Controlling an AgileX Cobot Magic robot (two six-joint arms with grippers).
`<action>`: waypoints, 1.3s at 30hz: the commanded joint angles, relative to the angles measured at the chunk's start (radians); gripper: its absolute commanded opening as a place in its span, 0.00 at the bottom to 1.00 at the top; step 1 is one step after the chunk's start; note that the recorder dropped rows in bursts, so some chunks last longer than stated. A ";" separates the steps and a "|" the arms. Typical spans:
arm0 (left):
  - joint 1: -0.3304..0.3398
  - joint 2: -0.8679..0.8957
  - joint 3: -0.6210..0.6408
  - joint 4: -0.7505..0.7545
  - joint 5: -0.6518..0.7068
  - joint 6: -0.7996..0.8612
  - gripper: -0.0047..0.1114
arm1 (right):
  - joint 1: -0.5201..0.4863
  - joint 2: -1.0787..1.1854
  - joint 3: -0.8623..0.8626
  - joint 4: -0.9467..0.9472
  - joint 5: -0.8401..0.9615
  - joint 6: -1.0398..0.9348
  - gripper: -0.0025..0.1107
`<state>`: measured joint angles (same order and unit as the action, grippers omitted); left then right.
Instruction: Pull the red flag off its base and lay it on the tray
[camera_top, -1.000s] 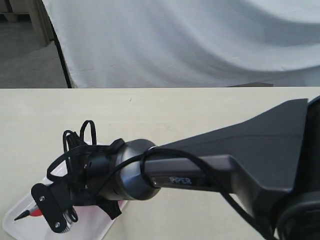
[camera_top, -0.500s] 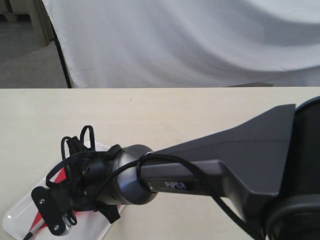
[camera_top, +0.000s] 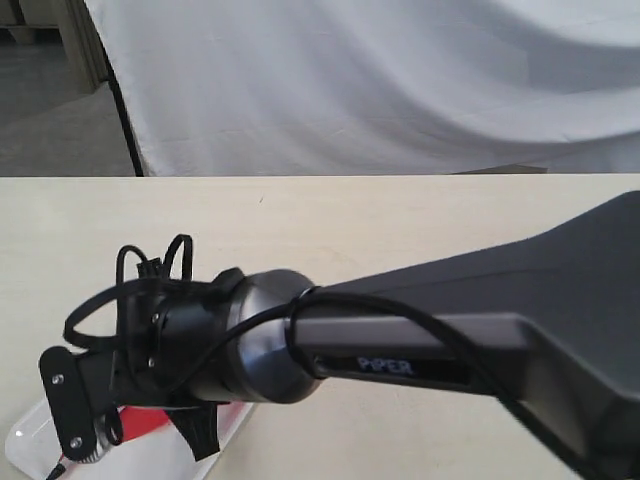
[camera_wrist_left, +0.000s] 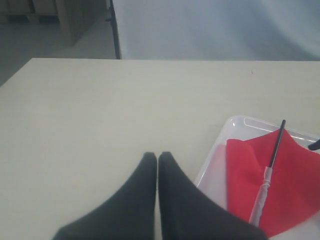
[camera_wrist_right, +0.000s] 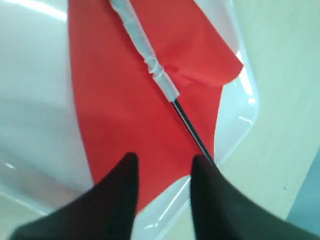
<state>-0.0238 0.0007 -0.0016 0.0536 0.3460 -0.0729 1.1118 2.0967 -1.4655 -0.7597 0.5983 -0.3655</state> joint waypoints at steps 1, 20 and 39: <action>0.000 -0.001 0.002 -0.001 -0.002 -0.002 0.05 | -0.023 -0.070 -0.006 0.123 0.101 0.011 0.02; 0.000 -0.001 0.002 -0.001 -0.002 -0.002 0.05 | -0.691 -0.447 0.316 0.760 0.188 0.101 0.02; 0.000 -0.001 0.002 -0.001 -0.002 -0.002 0.05 | -1.323 -1.359 0.799 0.800 -0.164 0.354 0.02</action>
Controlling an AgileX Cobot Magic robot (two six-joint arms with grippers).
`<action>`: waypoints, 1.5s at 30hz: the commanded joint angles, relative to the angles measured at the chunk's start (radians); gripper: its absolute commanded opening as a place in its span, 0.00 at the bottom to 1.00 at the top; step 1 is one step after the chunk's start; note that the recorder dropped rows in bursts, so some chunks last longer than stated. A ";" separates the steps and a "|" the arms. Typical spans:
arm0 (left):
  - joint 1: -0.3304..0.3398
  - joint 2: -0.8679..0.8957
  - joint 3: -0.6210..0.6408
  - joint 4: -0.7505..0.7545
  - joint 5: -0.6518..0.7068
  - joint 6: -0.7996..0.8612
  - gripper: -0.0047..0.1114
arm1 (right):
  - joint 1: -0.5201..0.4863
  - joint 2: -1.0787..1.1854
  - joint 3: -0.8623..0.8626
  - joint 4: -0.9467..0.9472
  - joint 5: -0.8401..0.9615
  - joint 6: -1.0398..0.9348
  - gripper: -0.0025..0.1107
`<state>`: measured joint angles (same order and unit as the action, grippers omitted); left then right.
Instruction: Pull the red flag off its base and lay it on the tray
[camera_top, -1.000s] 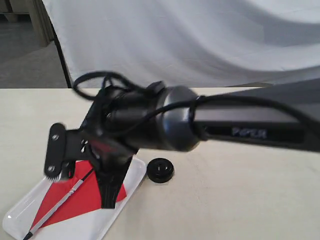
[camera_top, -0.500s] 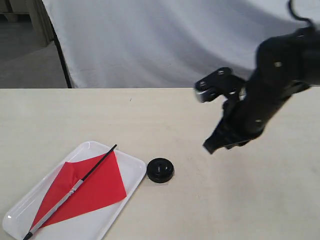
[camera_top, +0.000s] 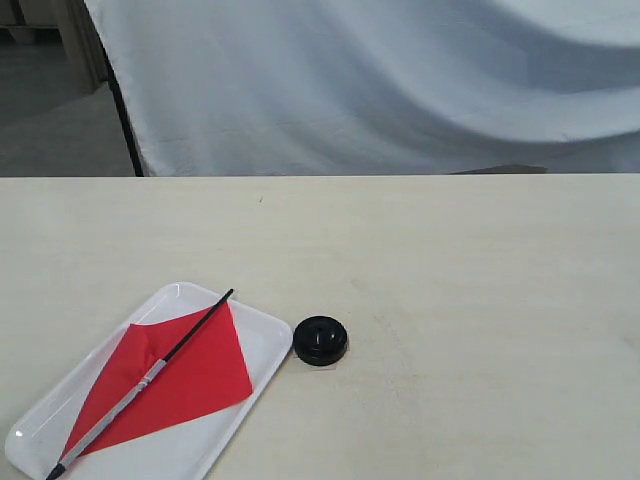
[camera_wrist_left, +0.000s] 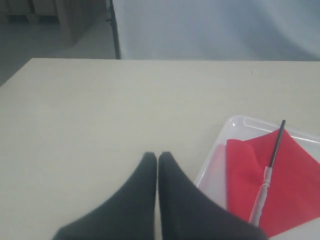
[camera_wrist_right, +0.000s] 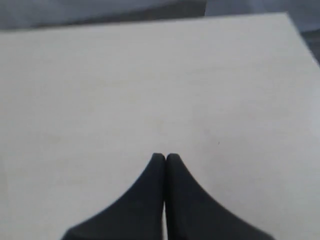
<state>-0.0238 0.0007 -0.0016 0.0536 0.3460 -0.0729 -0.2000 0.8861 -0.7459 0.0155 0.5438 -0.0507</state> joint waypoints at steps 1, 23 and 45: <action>0.000 -0.001 0.002 -0.001 -0.002 -0.002 0.05 | -0.003 -0.187 0.100 0.030 -0.134 0.039 0.02; 0.000 -0.001 0.002 -0.001 -0.002 -0.002 0.05 | 0.228 -0.886 0.373 0.041 -0.277 0.043 0.02; 0.000 -0.001 0.002 -0.001 -0.002 -0.002 0.05 | 0.228 -0.886 0.746 0.044 -0.489 0.143 0.02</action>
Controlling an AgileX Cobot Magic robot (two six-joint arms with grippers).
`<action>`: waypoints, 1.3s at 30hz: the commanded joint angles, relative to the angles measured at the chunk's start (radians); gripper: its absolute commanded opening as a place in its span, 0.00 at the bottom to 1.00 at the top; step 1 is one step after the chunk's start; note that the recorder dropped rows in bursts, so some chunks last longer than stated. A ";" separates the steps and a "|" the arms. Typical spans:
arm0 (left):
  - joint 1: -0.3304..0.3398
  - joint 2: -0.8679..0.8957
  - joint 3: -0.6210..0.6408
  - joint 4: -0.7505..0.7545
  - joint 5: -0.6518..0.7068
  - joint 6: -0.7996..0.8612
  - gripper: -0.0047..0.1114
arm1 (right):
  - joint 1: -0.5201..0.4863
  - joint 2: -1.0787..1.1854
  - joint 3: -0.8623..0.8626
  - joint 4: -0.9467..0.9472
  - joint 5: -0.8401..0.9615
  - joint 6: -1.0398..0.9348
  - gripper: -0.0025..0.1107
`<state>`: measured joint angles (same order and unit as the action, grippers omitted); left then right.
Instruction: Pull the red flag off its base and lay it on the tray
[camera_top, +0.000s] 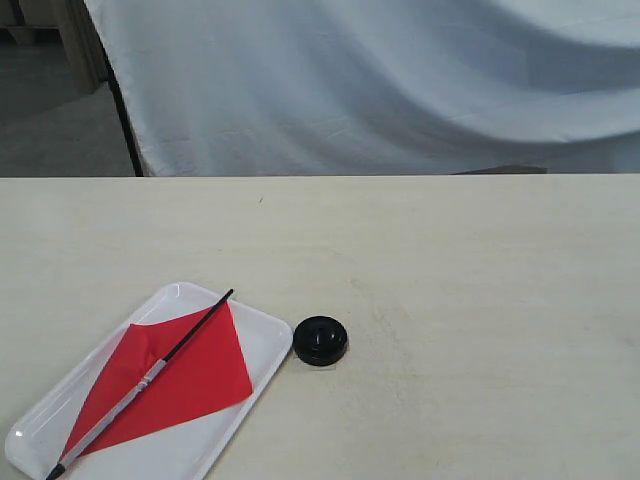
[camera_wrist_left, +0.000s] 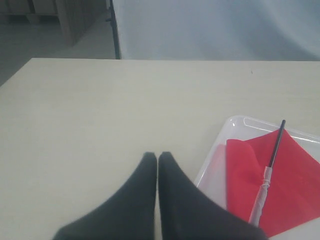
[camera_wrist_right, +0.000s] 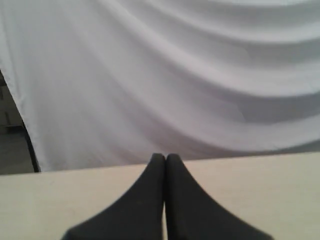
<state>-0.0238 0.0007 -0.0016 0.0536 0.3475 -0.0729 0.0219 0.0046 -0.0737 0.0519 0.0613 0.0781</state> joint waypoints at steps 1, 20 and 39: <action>0.000 -0.001 0.002 -0.001 -0.004 -0.002 0.05 | 0.006 -0.005 0.074 0.008 0.073 0.010 0.02; 0.000 -0.001 0.002 -0.001 -0.004 -0.002 0.05 | 0.006 -0.005 0.074 0.007 0.087 0.005 0.02; 0.000 -0.001 0.002 -0.001 -0.004 -0.002 0.05 | 0.006 -0.005 0.074 0.007 0.087 0.005 0.02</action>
